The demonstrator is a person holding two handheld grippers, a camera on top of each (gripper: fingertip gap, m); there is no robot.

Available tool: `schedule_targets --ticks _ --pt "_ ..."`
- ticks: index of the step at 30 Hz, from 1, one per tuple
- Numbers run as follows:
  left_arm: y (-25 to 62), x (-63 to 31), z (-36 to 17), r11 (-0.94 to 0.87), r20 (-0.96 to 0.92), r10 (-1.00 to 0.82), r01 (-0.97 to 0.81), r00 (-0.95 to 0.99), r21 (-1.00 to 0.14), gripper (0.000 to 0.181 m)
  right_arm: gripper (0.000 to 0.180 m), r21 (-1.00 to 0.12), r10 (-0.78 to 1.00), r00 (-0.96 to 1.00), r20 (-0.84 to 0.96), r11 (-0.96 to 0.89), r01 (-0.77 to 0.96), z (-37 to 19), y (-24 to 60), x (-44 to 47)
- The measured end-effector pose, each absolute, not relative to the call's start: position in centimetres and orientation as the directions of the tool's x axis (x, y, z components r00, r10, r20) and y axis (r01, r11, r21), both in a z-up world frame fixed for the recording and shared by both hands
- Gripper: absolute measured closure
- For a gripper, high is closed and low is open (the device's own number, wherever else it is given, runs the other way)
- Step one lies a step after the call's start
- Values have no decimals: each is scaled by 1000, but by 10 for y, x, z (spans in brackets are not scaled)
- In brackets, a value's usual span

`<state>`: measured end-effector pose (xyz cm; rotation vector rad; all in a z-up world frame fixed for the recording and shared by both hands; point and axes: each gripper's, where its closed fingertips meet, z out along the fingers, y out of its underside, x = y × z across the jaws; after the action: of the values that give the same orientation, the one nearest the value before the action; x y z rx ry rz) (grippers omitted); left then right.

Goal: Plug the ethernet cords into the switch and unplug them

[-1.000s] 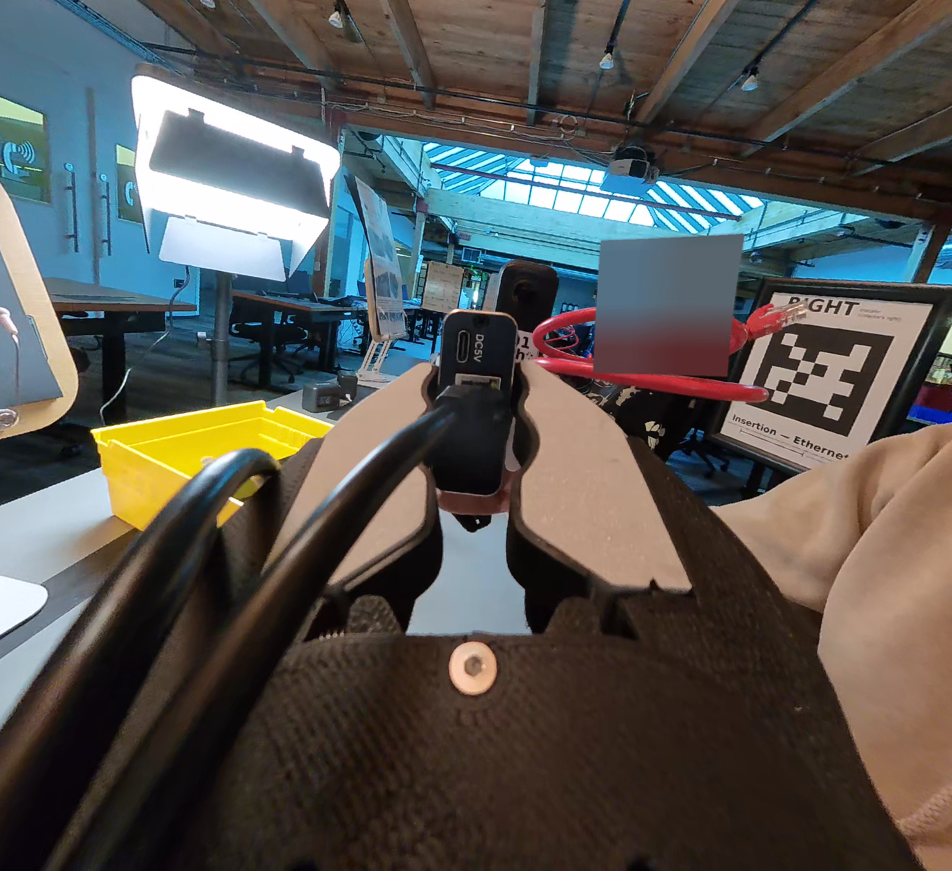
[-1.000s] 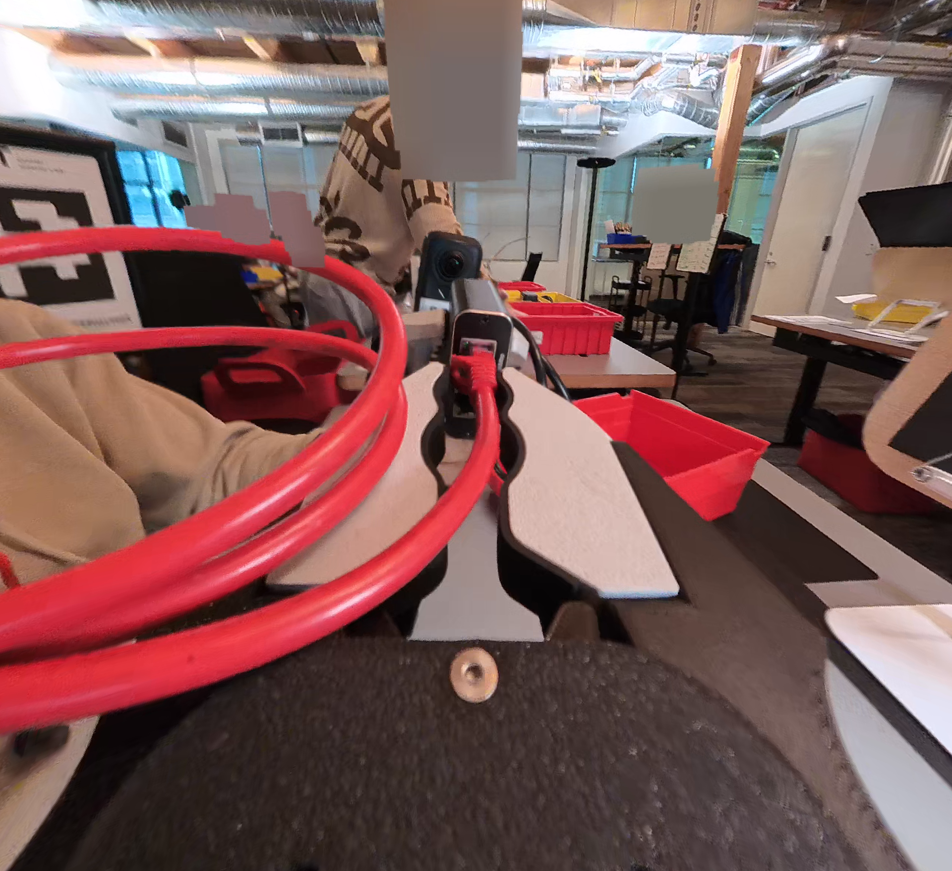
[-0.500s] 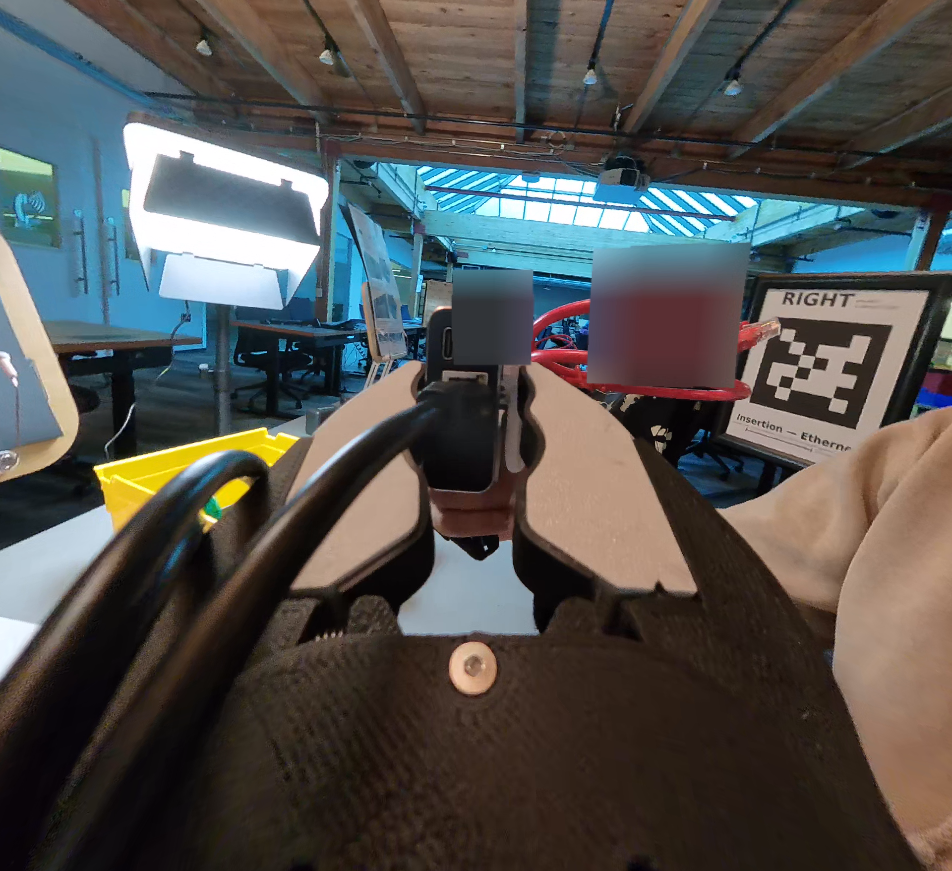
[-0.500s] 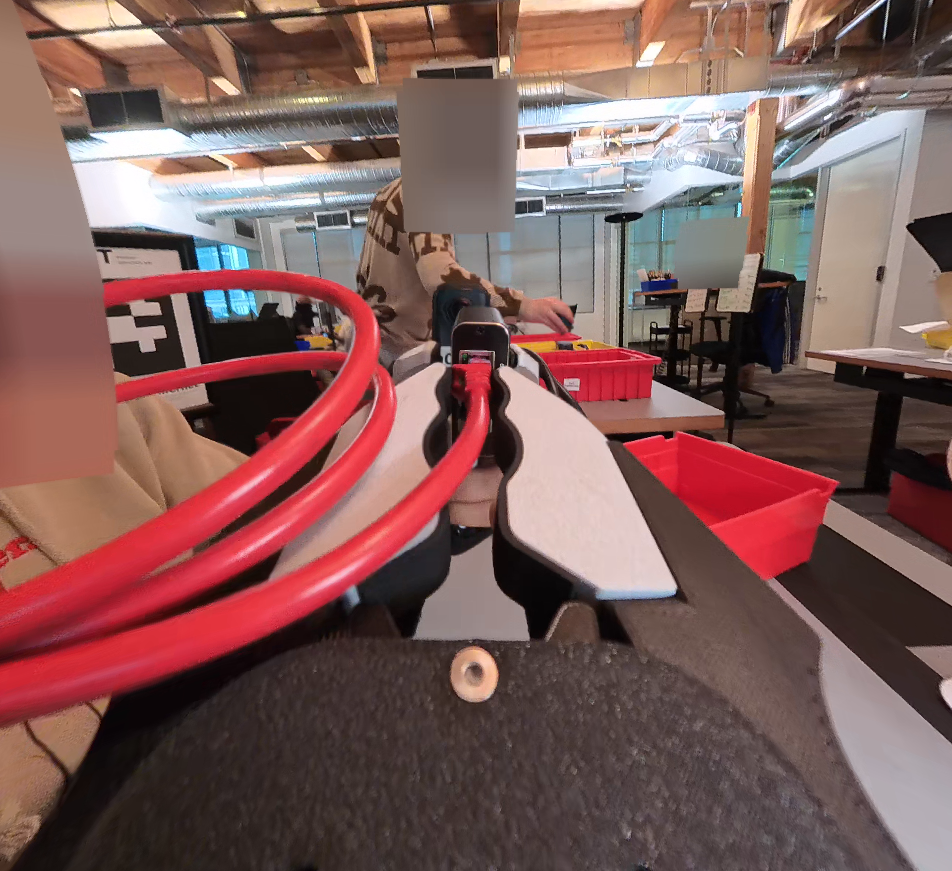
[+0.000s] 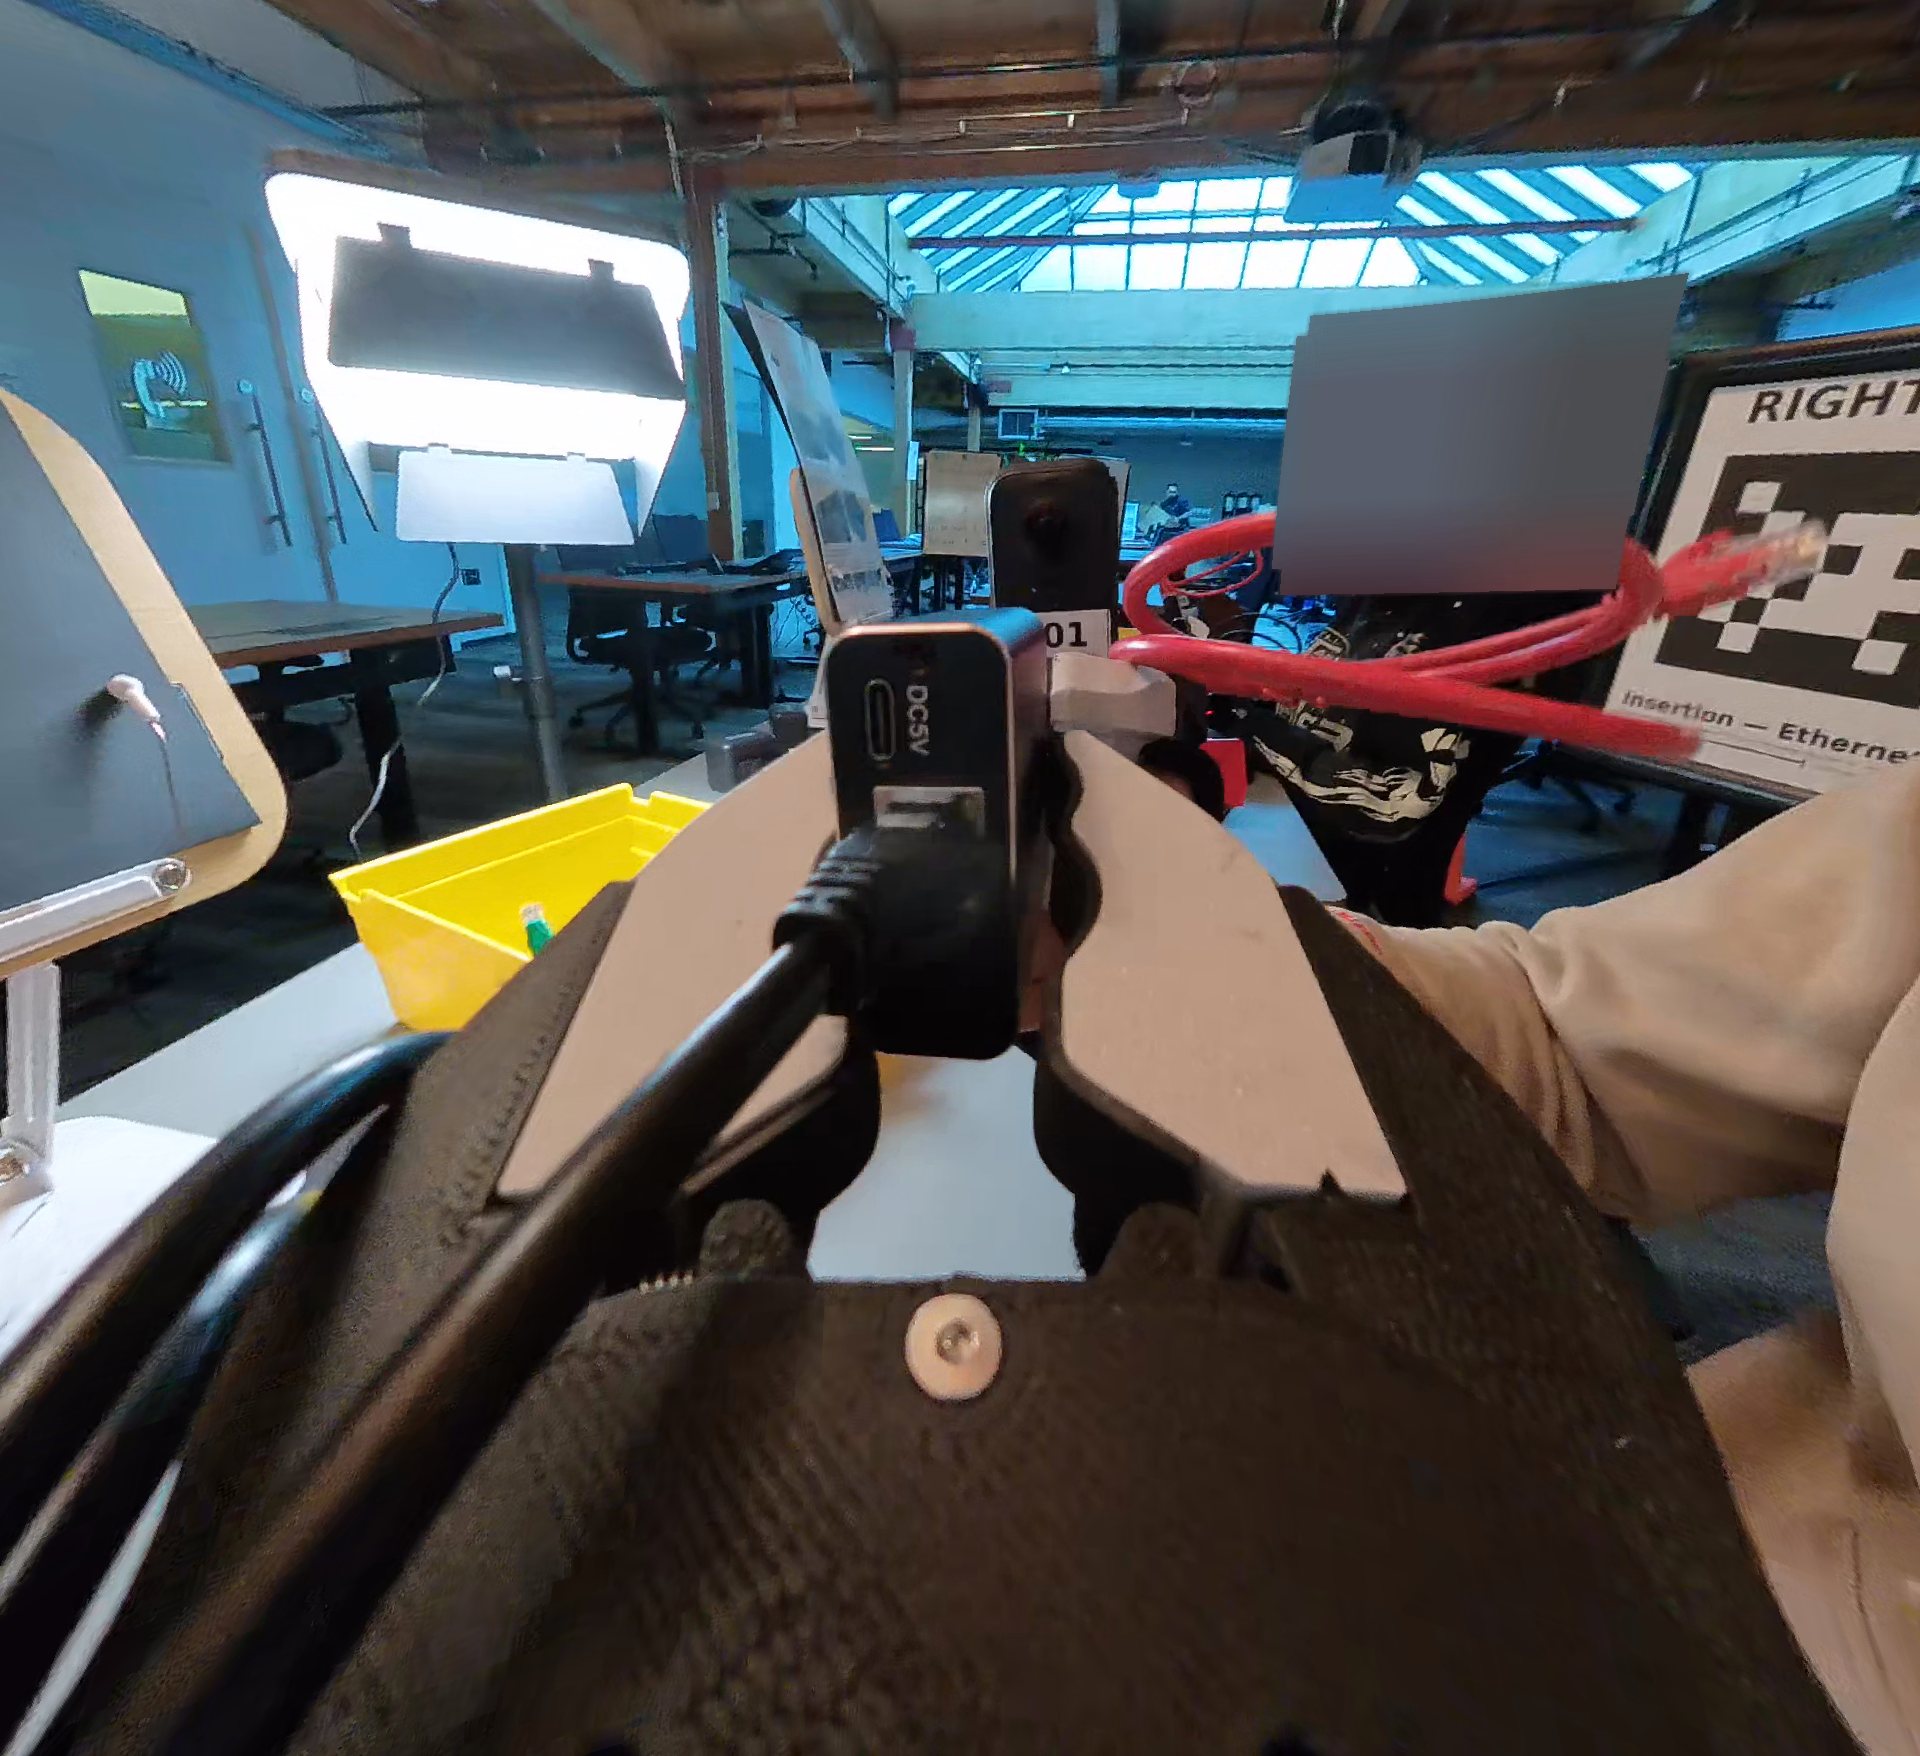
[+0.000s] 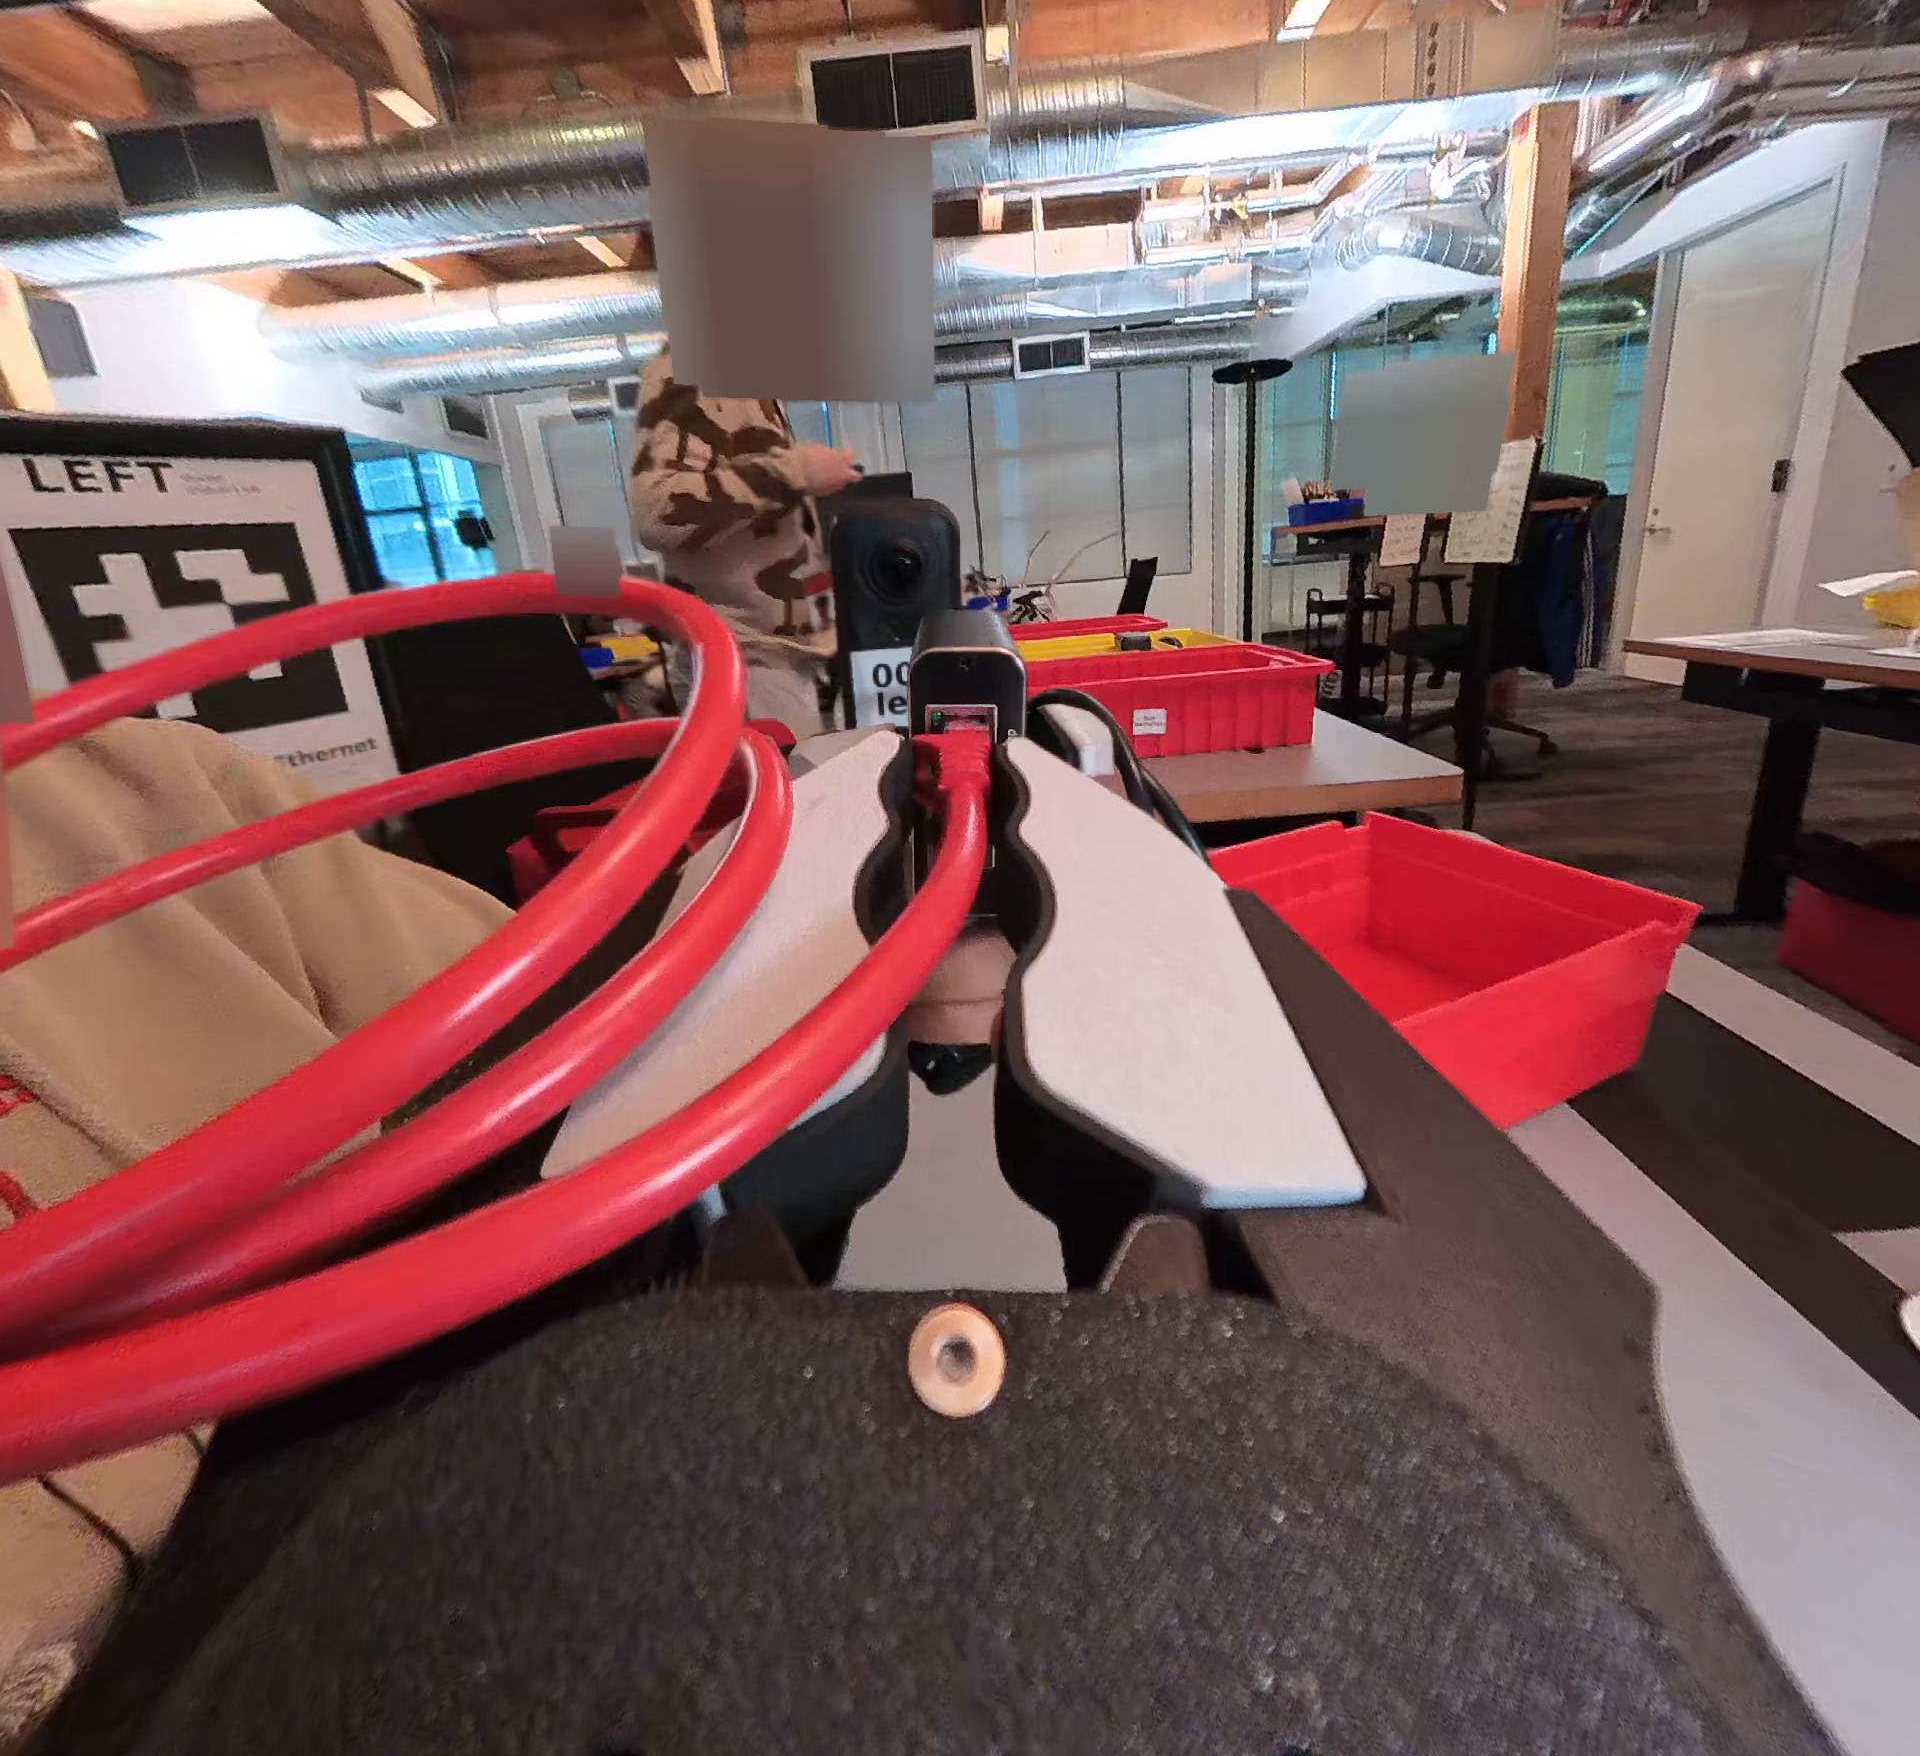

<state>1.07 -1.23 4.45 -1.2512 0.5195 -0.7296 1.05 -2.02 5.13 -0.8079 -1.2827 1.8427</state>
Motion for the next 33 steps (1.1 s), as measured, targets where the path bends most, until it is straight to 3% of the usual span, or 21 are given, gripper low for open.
schedule_targets --ticks 6,33 --pt "-13 11 45 72 116 -783 273 612 -959 151 166 -966 858 -507 -84 -196 -171 50 -18 10" --pt "-11 12 41 16 88 -727 145 681 -989 154 165 -990 906 -420 -51 -102 -101 47 -11 9"
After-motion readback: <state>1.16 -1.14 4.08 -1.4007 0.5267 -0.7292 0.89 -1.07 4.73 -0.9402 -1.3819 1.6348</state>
